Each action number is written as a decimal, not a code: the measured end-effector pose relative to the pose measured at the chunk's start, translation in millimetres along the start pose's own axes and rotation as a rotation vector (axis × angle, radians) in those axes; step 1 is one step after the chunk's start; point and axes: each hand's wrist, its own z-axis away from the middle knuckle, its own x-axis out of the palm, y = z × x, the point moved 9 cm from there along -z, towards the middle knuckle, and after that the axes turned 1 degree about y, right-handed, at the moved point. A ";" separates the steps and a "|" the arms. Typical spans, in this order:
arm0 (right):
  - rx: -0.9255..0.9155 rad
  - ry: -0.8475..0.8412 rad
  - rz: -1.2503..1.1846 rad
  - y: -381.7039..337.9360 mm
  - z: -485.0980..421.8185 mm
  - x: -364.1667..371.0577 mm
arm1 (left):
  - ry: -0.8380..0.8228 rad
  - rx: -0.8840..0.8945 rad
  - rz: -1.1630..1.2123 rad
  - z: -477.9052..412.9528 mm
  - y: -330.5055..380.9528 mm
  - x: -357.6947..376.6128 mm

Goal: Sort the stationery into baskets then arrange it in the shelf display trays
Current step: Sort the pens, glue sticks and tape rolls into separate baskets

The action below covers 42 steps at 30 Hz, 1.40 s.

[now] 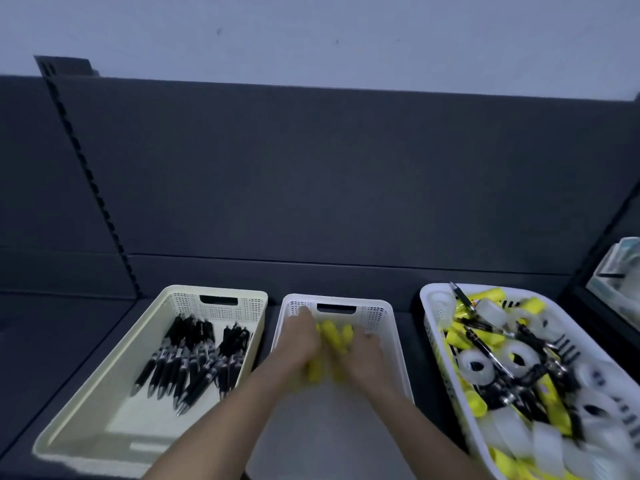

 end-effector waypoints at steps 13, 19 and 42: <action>-0.334 0.255 0.145 -0.9 59.6 -86.3 | -0.013 0.314 -0.124 39.0 34.6 -12.6; -0.261 0.404 0.278 47.3 65.1 -136.3 | -0.021 0.457 -0.139 57.9 86.6 9.8; -0.373 0.231 0.414 188.8 16.7 -254.0 | 0.052 0.449 -0.127 79.7 249.4 125.5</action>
